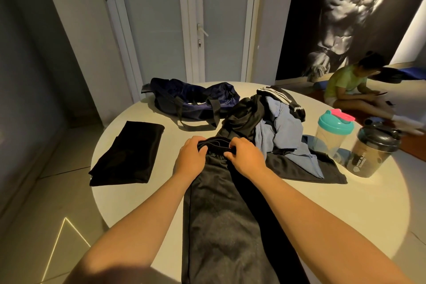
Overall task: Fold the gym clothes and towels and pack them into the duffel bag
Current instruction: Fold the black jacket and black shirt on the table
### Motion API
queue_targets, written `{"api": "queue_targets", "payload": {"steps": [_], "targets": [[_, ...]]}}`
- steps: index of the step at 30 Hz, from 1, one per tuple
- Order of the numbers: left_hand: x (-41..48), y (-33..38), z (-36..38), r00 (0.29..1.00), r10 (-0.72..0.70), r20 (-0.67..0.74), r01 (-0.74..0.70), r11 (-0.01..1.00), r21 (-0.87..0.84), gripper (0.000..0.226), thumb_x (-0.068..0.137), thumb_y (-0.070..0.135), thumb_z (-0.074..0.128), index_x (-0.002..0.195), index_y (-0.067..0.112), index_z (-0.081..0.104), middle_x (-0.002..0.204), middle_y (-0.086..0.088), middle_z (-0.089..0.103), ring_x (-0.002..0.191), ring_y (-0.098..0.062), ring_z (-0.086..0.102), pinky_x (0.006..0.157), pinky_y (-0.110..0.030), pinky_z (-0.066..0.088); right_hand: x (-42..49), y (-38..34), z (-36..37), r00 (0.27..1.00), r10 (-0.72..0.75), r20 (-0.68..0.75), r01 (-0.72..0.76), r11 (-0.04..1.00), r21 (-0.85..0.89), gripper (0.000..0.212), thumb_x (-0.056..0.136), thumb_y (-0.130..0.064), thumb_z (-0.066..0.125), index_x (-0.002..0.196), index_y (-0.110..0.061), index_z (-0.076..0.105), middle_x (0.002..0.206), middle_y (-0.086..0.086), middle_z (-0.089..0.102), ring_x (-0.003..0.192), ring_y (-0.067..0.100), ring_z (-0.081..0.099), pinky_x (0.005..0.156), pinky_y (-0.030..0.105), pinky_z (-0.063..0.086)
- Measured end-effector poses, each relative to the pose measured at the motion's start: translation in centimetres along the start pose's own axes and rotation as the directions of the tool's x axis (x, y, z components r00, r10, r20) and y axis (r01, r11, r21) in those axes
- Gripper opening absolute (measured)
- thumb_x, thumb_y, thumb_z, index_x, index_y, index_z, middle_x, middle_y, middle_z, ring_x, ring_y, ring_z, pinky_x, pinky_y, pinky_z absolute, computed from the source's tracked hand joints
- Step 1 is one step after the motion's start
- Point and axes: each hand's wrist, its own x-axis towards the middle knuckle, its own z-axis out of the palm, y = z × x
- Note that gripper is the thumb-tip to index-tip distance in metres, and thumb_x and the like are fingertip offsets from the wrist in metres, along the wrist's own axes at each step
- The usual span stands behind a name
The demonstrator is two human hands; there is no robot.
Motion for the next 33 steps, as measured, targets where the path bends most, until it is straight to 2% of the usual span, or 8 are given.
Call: {"api": "queue_targets", "payload": {"steps": [7, 10, 13, 16, 20, 22, 30, 33], "targets": [[0.8, 2.2, -0.8, 0.985, 0.004, -0.171, -0.026, 0.992, -0.127, 0.022, 0.101, 0.022, 0.058, 0.121, 0.029, 0.058, 0.125, 0.006, 0.057, 0.108, -0.014, 0.057, 0.091, -0.031, 0.048, 1.5, -1.5, -1.1, 0.984, -0.006, -0.179, 0.048, 0.971, 0.235, 0.012, 0.096, -0.011, 0.059, 0.095, -0.013, 0.047, 0.099, 0.009, 0.054, 0.083, 0.030, 0.052, 0.070, 0.040, 0.039], [1.4, 5.1, -1.9, 0.939, 0.079, -0.333, -0.167, 0.955, -0.243, 0.030, 0.099, 0.007, 0.056, 0.124, 0.022, 0.058, 0.129, 0.005, 0.052, 0.113, -0.009, 0.051, 0.093, -0.026, 0.046, 2.6, -3.2, -3.2, 0.928, -0.047, -0.369, 0.200, 0.899, 0.389, 0.023, 0.089, 0.005, 0.053, 0.091, -0.016, 0.044, 0.098, -0.001, 0.047, 0.082, 0.023, 0.047, 0.073, 0.037, 0.042], [1.4, 6.0, -2.3, 0.931, 0.113, -0.348, -0.204, 0.950, -0.237, 0.034, 0.097, 0.002, 0.054, 0.123, 0.023, 0.056, 0.131, 0.006, 0.048, 0.116, -0.010, 0.051, 0.092, -0.025, 0.049, 2.6, -4.0, -4.3, 0.901, -0.078, -0.426, 0.271, 0.869, 0.413, 0.027, 0.086, 0.010, 0.051, 0.089, -0.016, 0.045, 0.097, -0.004, 0.045, 0.083, 0.017, 0.045, 0.074, 0.030, 0.042], [-0.2, 4.4, -1.7, 0.958, 0.129, -0.255, -0.184, 0.962, -0.202, 0.035, 0.098, 0.001, 0.054, 0.125, 0.024, 0.055, 0.129, 0.006, 0.048, 0.112, -0.009, 0.052, 0.085, -0.006, 0.041, 1.1, -3.1, -3.4, 0.935, -0.080, -0.347, 0.223, 0.891, 0.395, 0.029, 0.089, 0.007, 0.051, 0.093, -0.021, 0.044, 0.100, -0.003, 0.046, 0.082, 0.020, 0.047, 0.073, 0.037, 0.042], [-3.0, 1.4, -1.2, 0.975, 0.180, -0.131, -0.190, 0.980, -0.066, 0.040, 0.098, 0.008, 0.055, 0.123, 0.040, 0.050, 0.129, 0.015, 0.045, 0.105, -0.007, 0.055, 0.091, -0.029, 0.049, -2.2, -2.0, -2.1, 0.972, -0.070, -0.223, 0.155, 0.906, 0.393, 0.046, 0.093, 0.001, 0.057, 0.130, -0.023, 0.045, 0.126, 0.001, 0.051, 0.108, 0.020, 0.053, 0.091, 0.034, 0.045], [-4.7, 0.6, -1.2, 0.976, 0.205, -0.071, -0.208, 0.977, -0.036, 0.044, 0.097, 0.006, 0.055, 0.128, 0.038, 0.049, 0.132, 0.014, 0.043, 0.111, -0.008, 0.053, 0.095, -0.028, 0.049, -3.9, -1.6, -1.5, 0.984, -0.074, -0.164, 0.129, 0.927, 0.353, 0.060, 0.094, -0.003, 0.058, 0.146, -0.025, 0.039, 0.133, 0.001, 0.047, 0.114, 0.019, 0.052, 0.096, 0.033, 0.045], [-11.6, -1.3, -1.8, 0.930, 0.365, 0.032, -0.363, 0.907, 0.213, 0.042, 0.094, 0.018, 0.060, 0.134, 0.029, 0.054, 0.128, 0.007, 0.042, 0.114, -0.014, 0.047, 0.089, -0.032, 0.052, -11.5, -0.4, -0.4, 0.972, -0.143, -0.184, 0.163, 0.982, 0.098, 0.037, 0.093, -0.026, 0.058, 0.128, -0.017, 0.060, 0.111, -0.003, 0.044, 0.091, 0.019, 0.053, 0.069, 0.031, 0.046], [-13.9, -2.1, -1.7, 0.925, 0.361, 0.115, -0.379, 0.884, 0.274, 0.043, 0.091, 0.026, 0.063, 0.133, 0.031, 0.056, 0.133, 0.005, 0.044, 0.114, -0.021, 0.053, 0.094, -0.039, 0.051, -13.6, -0.1, -0.3, 0.994, -0.112, -0.014, 0.112, 0.994, 0.010, 0.033, 0.094, -0.030, 0.056, 0.125, -0.020, 0.061, 0.107, -0.001, 0.042, 0.087, 0.023, 0.054, 0.067, 0.032, 0.043]]}}
